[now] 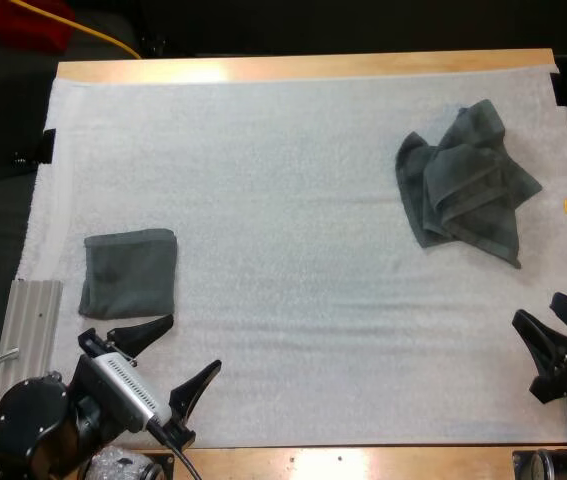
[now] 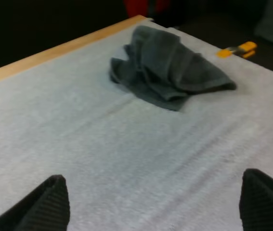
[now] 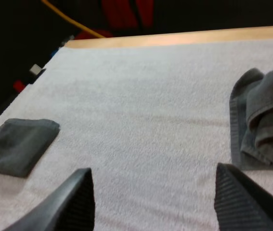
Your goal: Pick towel from pile, fold and stack
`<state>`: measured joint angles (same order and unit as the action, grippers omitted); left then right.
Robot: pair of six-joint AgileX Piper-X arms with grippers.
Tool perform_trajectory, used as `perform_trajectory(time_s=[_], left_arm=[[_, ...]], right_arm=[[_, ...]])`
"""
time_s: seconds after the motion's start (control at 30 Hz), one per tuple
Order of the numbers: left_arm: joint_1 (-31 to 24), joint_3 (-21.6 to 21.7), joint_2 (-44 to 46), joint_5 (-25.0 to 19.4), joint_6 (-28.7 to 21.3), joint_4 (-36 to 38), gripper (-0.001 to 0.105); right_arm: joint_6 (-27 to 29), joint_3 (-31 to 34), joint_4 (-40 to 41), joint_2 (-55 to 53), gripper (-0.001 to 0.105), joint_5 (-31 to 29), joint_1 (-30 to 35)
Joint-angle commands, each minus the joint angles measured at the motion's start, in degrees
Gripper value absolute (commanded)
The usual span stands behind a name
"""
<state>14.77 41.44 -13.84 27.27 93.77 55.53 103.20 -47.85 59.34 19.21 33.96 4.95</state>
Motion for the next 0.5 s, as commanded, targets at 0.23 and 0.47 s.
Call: perform_trajectory(time_s=[0.23, 0.47], left_arm=[[2.2, 0.9, -3.5, 0.8, -0.9, -1.0, 0.07], [2.2, 0.9, -3.6, 0.5, -0.9, -1.9, 0.07]], right_arm=[[-3.1, -0.5, -2.0, 8.7, 0.054, -2.3, 0.1], [-12.5, -0.5, -11.8, 22.1, 0.054, -7.7, 0.1]])
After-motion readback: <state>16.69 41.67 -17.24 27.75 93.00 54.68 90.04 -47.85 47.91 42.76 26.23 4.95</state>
